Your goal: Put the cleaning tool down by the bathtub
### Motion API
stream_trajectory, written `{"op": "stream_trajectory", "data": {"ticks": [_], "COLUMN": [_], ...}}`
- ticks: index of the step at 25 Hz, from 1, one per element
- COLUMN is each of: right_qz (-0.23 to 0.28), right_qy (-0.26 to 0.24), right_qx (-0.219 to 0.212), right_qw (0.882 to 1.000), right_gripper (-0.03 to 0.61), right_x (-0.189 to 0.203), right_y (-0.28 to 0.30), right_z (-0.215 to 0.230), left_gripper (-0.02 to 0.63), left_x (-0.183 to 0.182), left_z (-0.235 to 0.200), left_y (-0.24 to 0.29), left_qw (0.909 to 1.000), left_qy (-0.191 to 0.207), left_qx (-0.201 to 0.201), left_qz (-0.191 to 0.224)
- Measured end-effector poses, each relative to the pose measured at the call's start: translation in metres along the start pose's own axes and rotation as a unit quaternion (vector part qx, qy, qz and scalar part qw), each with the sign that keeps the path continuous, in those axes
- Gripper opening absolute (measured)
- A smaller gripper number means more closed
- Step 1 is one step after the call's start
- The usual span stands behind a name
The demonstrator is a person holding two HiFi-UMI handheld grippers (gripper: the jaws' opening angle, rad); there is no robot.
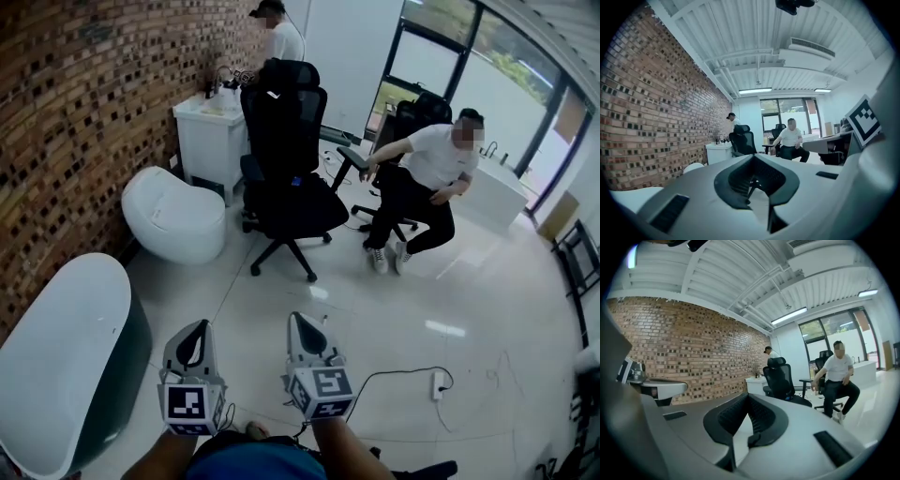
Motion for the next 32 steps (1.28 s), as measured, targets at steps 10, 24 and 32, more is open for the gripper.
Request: {"op": "stream_trajectory", "data": {"ticks": [10,24,32], "right_qz": [-0.05,-0.1,-0.157], "right_qy": [-0.004,0.028,0.053], "right_qx": [0.114,0.115,0.131], "right_qw": [0.992,0.988,0.977], "right_gripper": [0.003,0.005,0.005], "right_x": [0.027,0.102,0.177], "right_y": [-0.025,-0.033,-0.02], "right_z": [0.047,0.169,0.222], "left_gripper": [0.005,0.005,0.005], "left_x": [0.023,0.079,0.151], "left_z": [0.021,0.082,0.093], "left_y": [0.037,0.084,0.121], "left_qw": [0.9952,0.9957,0.9903], "left_qy": [-0.014,0.011,0.009], "left_qx": [0.096,0.066,0.066], "left_qz": [-0.014,-0.063,-0.122]}}
Point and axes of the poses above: the fingertips, and each gripper's own axes: y forward along the fingers, z to its right, x out of its underside, the point moved 4 cm from there along -y, backward along the fingers
